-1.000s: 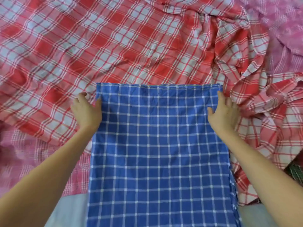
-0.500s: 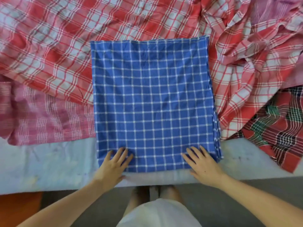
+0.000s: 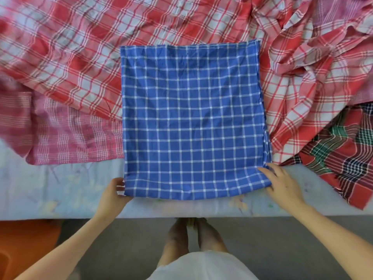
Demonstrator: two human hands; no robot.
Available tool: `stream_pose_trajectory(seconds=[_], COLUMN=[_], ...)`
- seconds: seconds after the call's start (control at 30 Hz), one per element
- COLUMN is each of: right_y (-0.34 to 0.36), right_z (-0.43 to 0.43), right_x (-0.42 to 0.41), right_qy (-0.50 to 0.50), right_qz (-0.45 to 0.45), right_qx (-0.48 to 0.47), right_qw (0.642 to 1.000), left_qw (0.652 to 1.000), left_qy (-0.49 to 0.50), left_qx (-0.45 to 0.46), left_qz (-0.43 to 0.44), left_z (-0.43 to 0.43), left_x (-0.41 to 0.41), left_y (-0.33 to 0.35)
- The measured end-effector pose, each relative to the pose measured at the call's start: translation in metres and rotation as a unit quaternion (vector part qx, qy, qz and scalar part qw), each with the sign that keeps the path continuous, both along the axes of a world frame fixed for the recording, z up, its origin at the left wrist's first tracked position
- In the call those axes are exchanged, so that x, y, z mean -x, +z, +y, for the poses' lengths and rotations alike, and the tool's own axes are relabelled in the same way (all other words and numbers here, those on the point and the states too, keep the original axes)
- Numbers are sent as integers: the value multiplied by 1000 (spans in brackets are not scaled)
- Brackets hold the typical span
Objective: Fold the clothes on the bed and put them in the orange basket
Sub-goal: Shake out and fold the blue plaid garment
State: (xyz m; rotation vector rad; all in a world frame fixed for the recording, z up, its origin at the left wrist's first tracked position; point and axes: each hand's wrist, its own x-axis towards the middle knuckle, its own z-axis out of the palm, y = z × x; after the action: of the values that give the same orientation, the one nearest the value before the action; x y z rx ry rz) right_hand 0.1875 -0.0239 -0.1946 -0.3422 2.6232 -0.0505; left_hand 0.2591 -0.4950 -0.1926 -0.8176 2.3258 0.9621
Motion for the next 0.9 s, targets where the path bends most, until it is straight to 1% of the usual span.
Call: stream_pose_trajectory(seconds=[0.1,0.17,0.2,0.3,0.43,0.53,0.6,0.63,0.67,0.7,0.73,0.77,0.8,0.83,0.87,0.9], right_y=[0,-1,-1,-6,-15,-21,-20,-20,-21,-20,-18,-13,-8,-4,4,11], right_z=[-1,-7,-10,-13,-13,-16,-20,-21,-21,-21,-23,-26,-27,-25,-23,-20], right_x=[-4,-6,-8,-13,-22,-26,-27,-27,-26,-24,-21,-19,-15,-13,-8,-3], right_qy=[45,68,78,102,108,104,91,85,77,65,54,35,14,-7,-29,-59], right_qz=[-27,-35,-38,-45,-36,-44,-57,-60,-62,-58,-44,-39,-27,-34,-70,-104], right_qx=[-53,-88,-100,-129,-148,-159,-165,-161,-155,-144,-126,-103,-75,-53,-36,-16], right_qw=[997,993,991,985,982,981,980,981,983,986,990,993,997,998,996,993], left_qw=[995,984,980,977,977,965,965,975,988,994,981,948,907,873,858,859], left_qy=[73,142,160,161,159,216,236,212,151,44,-94,-229,-332,-395,-417,-415], left_qx=[-66,-100,-113,-141,-137,-134,-104,-56,16,99,163,203,230,251,265,268], left_qz=[-26,-29,-31,-24,-41,-67,-51,-37,-16,15,50,89,120,137,139,136], left_z=[5,10,11,10,-8,-6,7,15,21,25,26,26,24,21,15,9], left_x=[0,4,5,3,-21,-28,-20,-16,-13,-12,-12,-14,-17,-17,-16,-13], left_y=[10,15,17,25,29,22,14,12,9,7,5,1,-2,-4,-6,-6])
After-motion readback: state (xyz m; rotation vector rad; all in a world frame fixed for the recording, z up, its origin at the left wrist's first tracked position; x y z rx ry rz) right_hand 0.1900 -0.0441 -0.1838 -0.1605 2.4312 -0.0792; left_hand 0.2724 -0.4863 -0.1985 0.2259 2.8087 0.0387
